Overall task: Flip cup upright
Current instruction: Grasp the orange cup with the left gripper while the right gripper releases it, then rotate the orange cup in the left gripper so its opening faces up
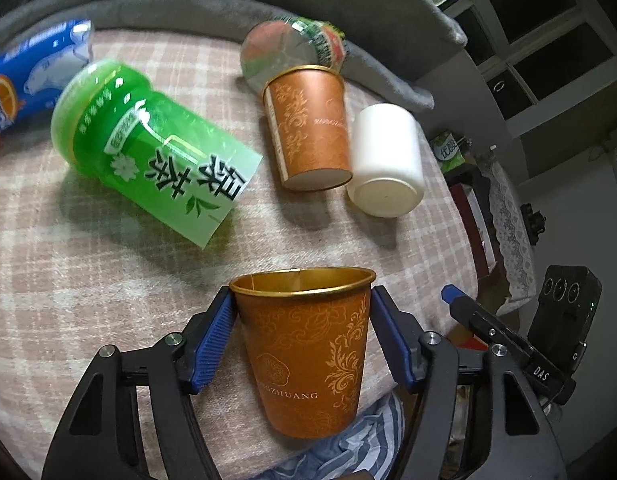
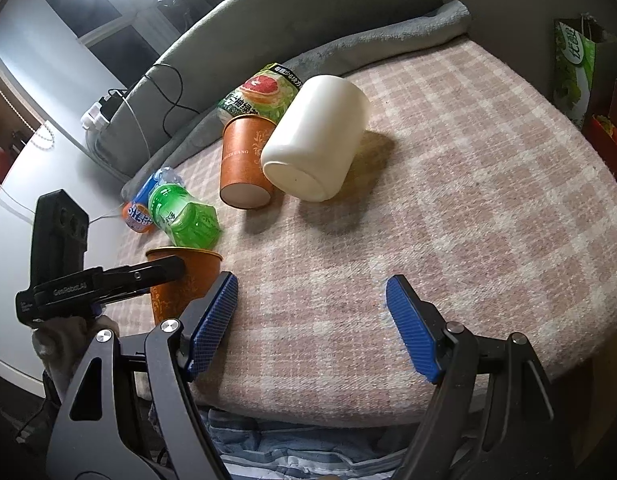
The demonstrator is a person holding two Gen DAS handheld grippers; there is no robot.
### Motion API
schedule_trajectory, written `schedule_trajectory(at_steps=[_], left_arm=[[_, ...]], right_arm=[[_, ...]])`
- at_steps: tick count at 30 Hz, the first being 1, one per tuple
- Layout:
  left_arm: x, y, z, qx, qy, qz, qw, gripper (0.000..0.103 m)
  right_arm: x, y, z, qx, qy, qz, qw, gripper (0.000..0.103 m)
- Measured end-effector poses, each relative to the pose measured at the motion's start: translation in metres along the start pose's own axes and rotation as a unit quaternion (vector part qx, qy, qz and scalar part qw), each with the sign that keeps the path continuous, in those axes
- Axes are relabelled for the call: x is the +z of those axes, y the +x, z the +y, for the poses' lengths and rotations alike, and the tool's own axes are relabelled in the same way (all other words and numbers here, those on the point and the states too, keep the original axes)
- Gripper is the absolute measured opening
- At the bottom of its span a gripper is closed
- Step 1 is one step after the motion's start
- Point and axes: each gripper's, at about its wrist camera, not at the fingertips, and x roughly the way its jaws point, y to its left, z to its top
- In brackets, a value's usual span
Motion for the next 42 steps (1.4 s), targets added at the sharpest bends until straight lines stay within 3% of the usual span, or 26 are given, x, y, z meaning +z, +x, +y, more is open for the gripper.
schedule_trajectory(at_steps=[9,22,30,42], left_arm=[[-0.006,-0.015,-0.018,0.03,0.041,-0.049,0.9975,0.067],[-0.008,-0.022,-0.036,0.081,0.092,-0.111,0.9863,0.066],[-0.008,-0.02,-0.043,0.111,0.115,-0.137,0.9776,0.066],[-0.009,-0.009,-0.051,0.157,0.16,-0.181,0.9577,0.066]], right_arm=[[0.001,-0.001,0.0,0.0,0.0,-0.001,1.0,0.079],[0.001,-0.002,0.002,-0.001,-0.002,-0.008,1.0,0.079],[0.002,-0.002,0.002,-0.002,0.0,-0.008,1.0,0.079],[0.002,-0.005,0.003,-0.005,-0.004,-0.014,1.0,0.079]])
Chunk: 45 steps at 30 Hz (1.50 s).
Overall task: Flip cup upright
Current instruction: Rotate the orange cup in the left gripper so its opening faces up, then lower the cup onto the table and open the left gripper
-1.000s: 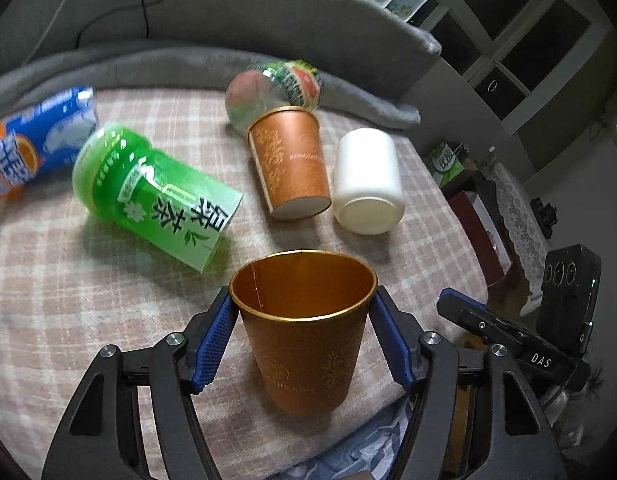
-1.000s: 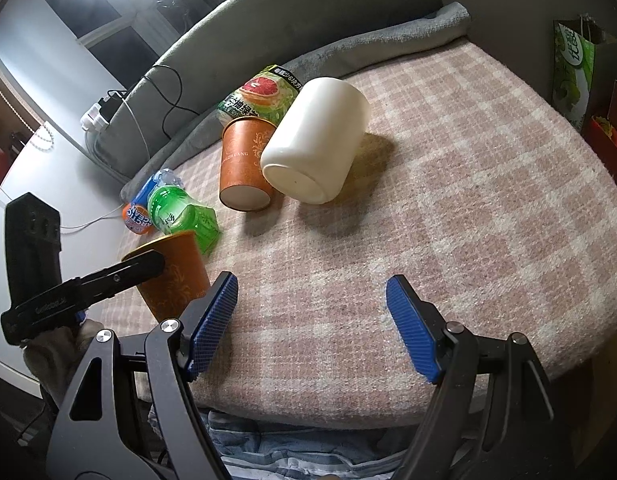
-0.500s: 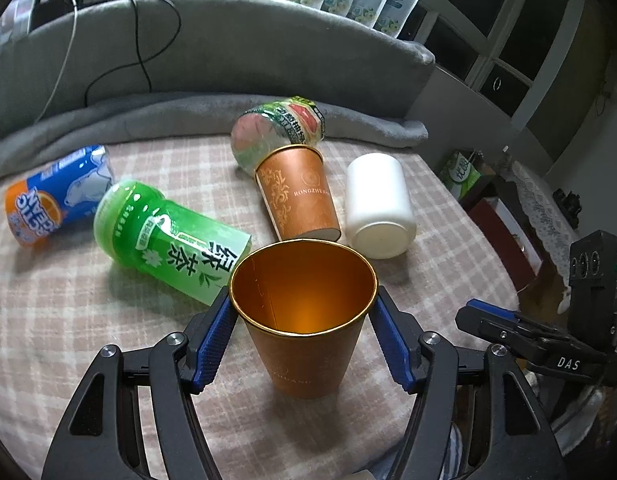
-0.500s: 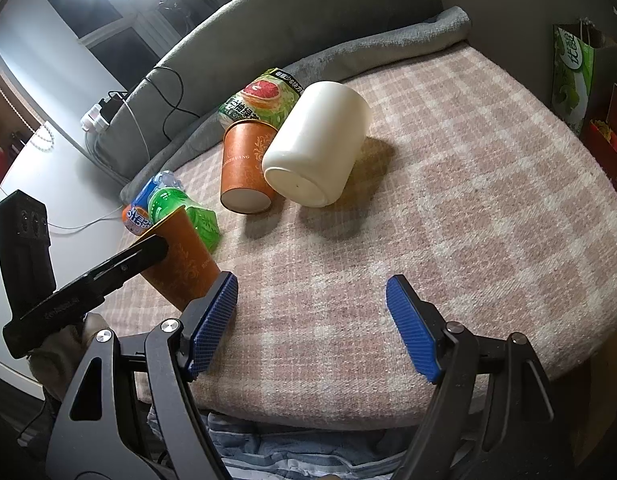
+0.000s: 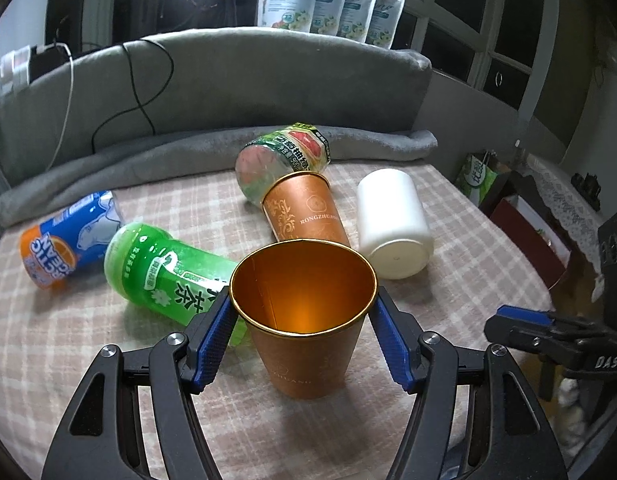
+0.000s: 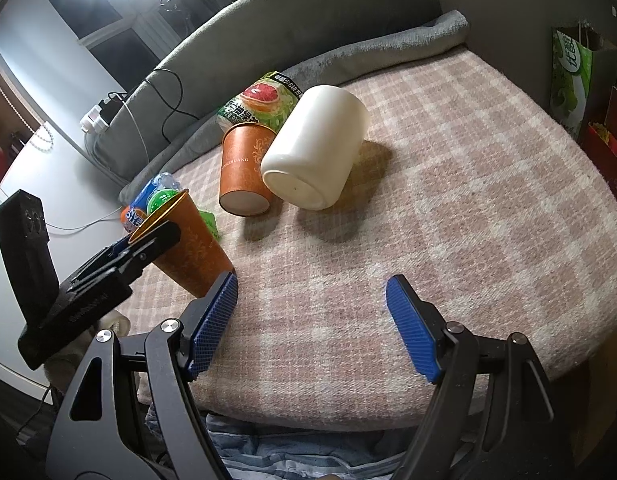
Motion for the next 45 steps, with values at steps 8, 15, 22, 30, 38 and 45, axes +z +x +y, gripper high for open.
schedule_trajectory(at_steps=[8,15,22,30,38,45], left_arm=[[-0.006,-0.002,-0.001,0.002,0.008,-0.001,1.0,0.066],[-0.008,-0.005,-0.003,-0.005,0.01,0.006,0.9999,0.066],[-0.01,-0.007,-0.001,-0.018,0.0,0.018,0.9997,0.066],[-0.013,-0.009,0.002,-0.036,-0.013,0.033,0.9988,0.066],[-0.016,-0.015,0.004,-0.045,-0.014,0.041,0.998,0.07],[-0.018,-0.023,0.006,-0.044,-0.016,0.037,0.9982,0.077]], right_arm=[[0.0,0.0,0.002,0.001,-0.002,-0.001,1.0,0.079],[0.0,-0.002,0.006,0.0,-0.006,-0.005,1.0,0.079],[0.001,-0.005,0.009,0.0,-0.009,-0.006,1.0,0.079],[0.001,-0.007,0.014,-0.002,-0.016,-0.011,1.0,0.079],[0.003,-0.008,0.021,-0.003,-0.027,-0.014,1.0,0.079],[0.002,-0.011,0.026,-0.004,-0.036,-0.023,0.999,0.079]])
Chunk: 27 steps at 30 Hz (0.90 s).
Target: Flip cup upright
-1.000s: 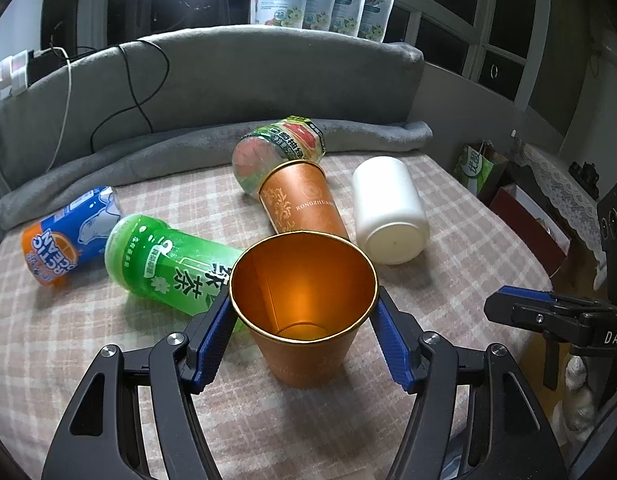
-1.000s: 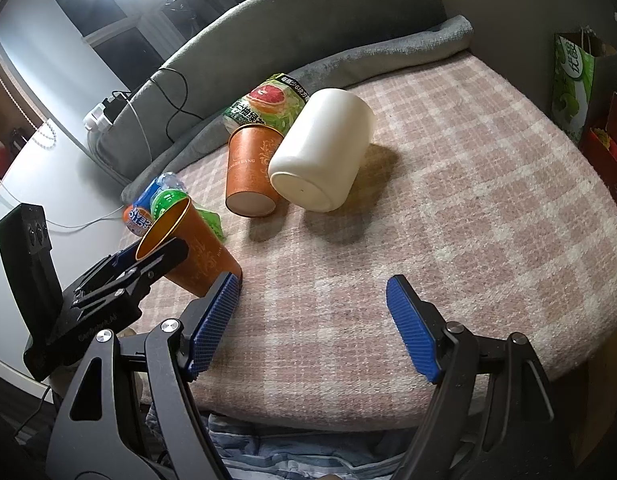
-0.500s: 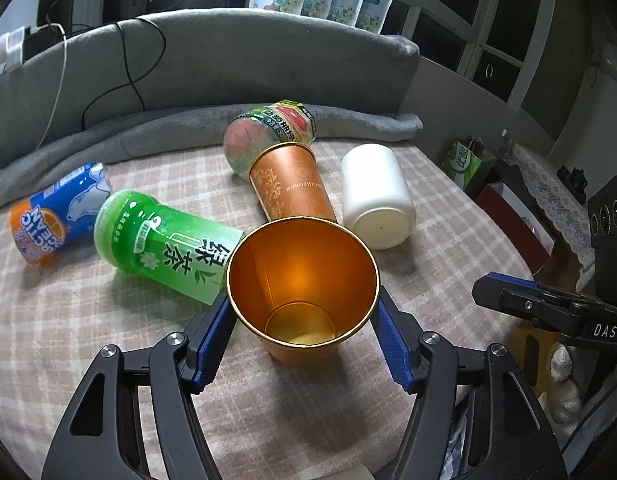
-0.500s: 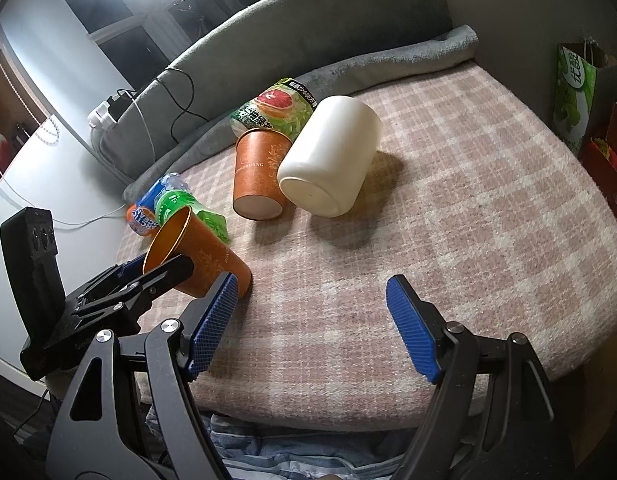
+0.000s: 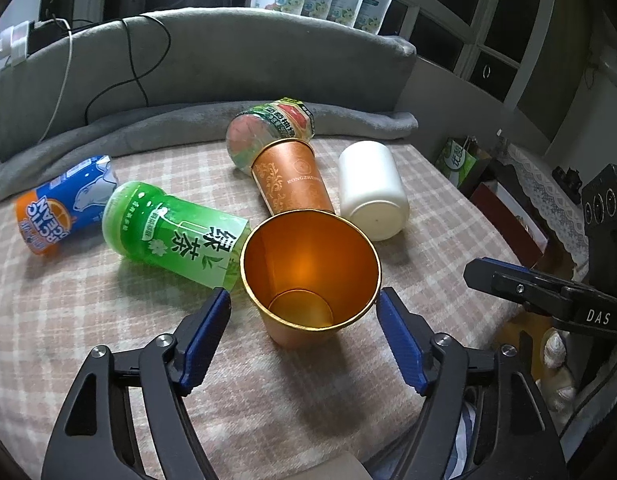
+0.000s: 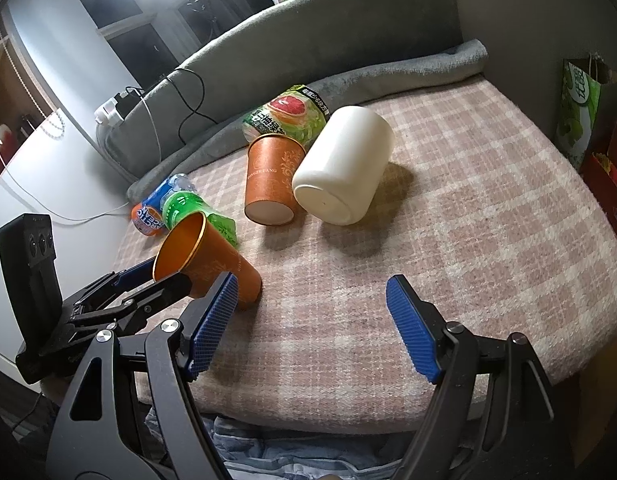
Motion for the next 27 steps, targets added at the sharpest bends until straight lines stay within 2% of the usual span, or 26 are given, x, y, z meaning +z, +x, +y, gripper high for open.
schedule_trajectory(at_steps=[11,14,17,20,24,27], left_arm=[[-0.005,-0.02,0.0,-0.006,-0.004,-0.012,0.9999,0.077],[-0.009,-0.034,0.001,-0.001,-0.007,-0.028,0.9996,0.081],[-0.012,-0.053,0.004,0.025,-0.014,-0.067,0.9973,0.081],[-0.011,-0.072,0.008,0.068,-0.023,-0.116,0.9906,0.081],[-0.013,-0.094,0.011,0.143,-0.025,-0.188,0.9713,0.083],[-0.01,-0.103,0.012,0.167,-0.022,-0.215,0.962,0.084]], right_arm=[[0.004,-0.007,0.01,-0.014,-0.024,-0.03,0.999,0.079],[0.005,-0.012,0.016,-0.02,-0.036,-0.052,0.998,0.08],[0.007,-0.017,0.023,-0.033,-0.051,-0.08,0.995,0.088],[0.008,-0.021,0.033,-0.051,-0.073,-0.109,0.99,0.088],[0.009,-0.027,0.048,-0.089,-0.109,-0.15,0.979,0.089],[0.009,-0.032,0.058,-0.106,-0.122,-0.178,0.971,0.096]])
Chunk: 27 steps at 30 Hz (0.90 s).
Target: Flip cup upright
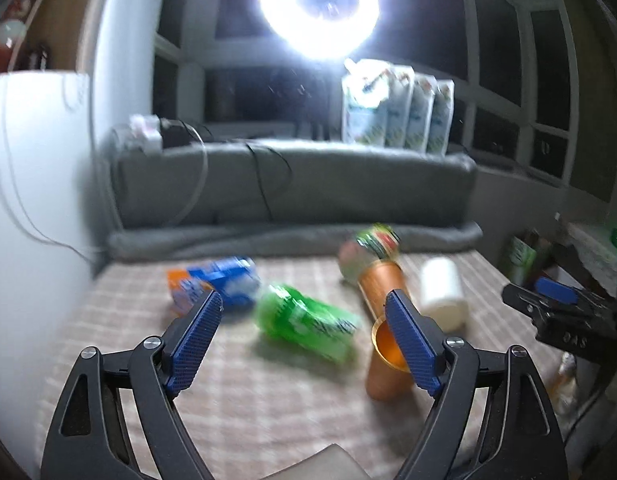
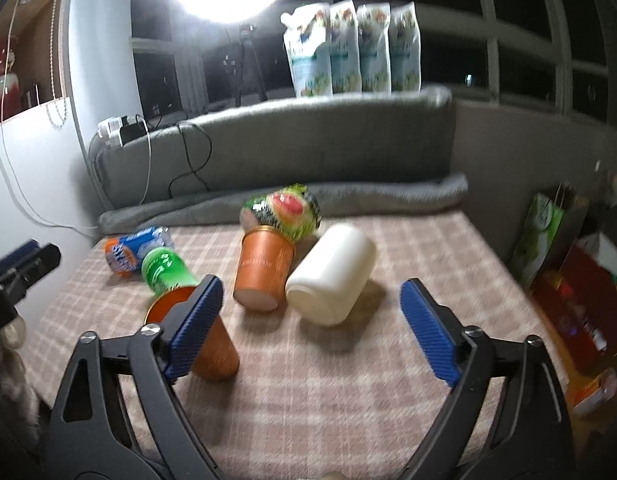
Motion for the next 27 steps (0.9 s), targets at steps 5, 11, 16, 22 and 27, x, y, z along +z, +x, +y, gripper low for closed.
schedule_trajectory(at_steps=[5,11,16,22,27], left_arm=[[0.008,-0.005,0.004,0.024,0.001,-0.026,0.9994,0.085],[0.01,-0.005,0.009,0.029,-0.011,-0.024,0.9992,0.086],[0.009,-0.007,0.01,0.029,-0.017,-0.021,0.9992,0.086],[0.009,-0.009,0.01,0.032,-0.018,-0.024,0.999,0.087],[0.01,-0.01,0.011,0.031,-0.019,-0.024,0.999,0.087]], right_arm=[[0.005,-0.008,0.007,-0.017,-0.007,-0.034,0.999,0.101],[0.009,-0.012,0.012,-0.031,-0.016,-0.054,0.998,0.103],[0.009,-0.015,0.012,-0.033,-0.015,-0.058,0.998,0.103],[0.009,-0.015,0.013,-0.033,-0.016,-0.059,0.998,0.103],[0.01,-0.016,0.013,-0.035,-0.017,-0.059,0.997,0.103]])
